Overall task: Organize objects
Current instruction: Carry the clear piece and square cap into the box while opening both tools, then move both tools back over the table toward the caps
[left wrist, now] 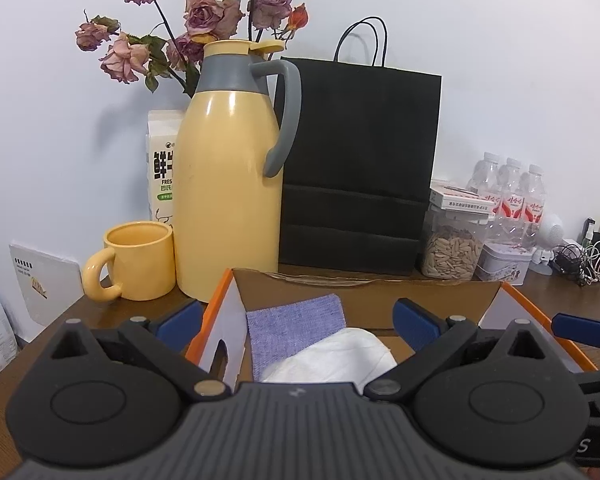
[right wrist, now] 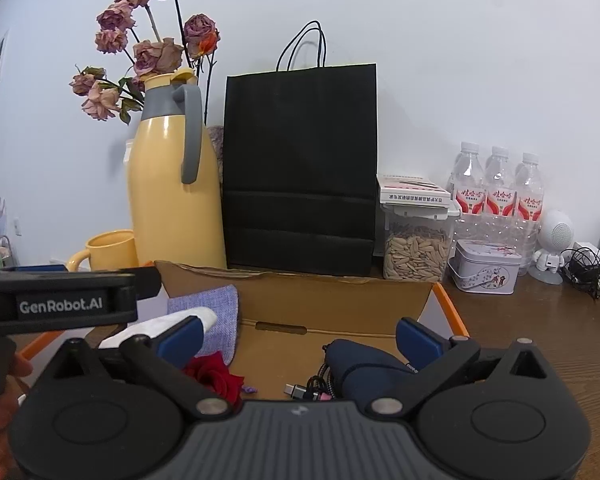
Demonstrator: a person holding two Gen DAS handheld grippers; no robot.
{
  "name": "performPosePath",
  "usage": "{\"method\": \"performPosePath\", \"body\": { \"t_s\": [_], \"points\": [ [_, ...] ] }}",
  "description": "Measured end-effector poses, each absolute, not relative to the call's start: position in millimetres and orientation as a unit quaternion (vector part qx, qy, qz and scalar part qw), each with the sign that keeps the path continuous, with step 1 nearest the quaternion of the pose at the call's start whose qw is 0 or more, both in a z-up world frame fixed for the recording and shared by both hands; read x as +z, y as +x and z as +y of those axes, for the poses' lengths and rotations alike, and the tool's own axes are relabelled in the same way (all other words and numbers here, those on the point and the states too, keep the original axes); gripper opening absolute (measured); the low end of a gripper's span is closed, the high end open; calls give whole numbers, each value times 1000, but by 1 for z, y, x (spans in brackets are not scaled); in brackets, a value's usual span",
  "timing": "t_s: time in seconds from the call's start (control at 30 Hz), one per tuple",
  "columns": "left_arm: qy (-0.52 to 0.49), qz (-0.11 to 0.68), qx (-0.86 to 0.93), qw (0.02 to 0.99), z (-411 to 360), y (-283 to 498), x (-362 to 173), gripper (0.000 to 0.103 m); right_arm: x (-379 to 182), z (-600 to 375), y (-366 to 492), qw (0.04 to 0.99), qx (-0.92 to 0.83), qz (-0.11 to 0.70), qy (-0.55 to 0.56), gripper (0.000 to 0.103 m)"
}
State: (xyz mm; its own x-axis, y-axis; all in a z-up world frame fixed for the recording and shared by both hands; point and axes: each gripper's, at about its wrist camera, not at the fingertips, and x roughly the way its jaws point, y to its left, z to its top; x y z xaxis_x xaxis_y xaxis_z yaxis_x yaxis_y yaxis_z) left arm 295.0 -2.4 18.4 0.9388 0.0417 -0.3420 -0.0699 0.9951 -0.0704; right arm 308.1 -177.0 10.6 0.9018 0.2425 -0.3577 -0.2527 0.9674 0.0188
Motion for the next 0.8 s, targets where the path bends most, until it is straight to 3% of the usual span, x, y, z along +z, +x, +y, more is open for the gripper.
{"method": "performPosePath", "body": {
  "t_s": [0.47, 0.8],
  "points": [
    [-51, 159, 24, 986, 12, 253, 27, 103, 24, -184, 265, 979, 133, 154, -25, 103],
    [-42, 196, 9, 980, 33, 200, 19, 103, 14, -198, 207, 973, 145, 173, -44, 103]
  ]
}}
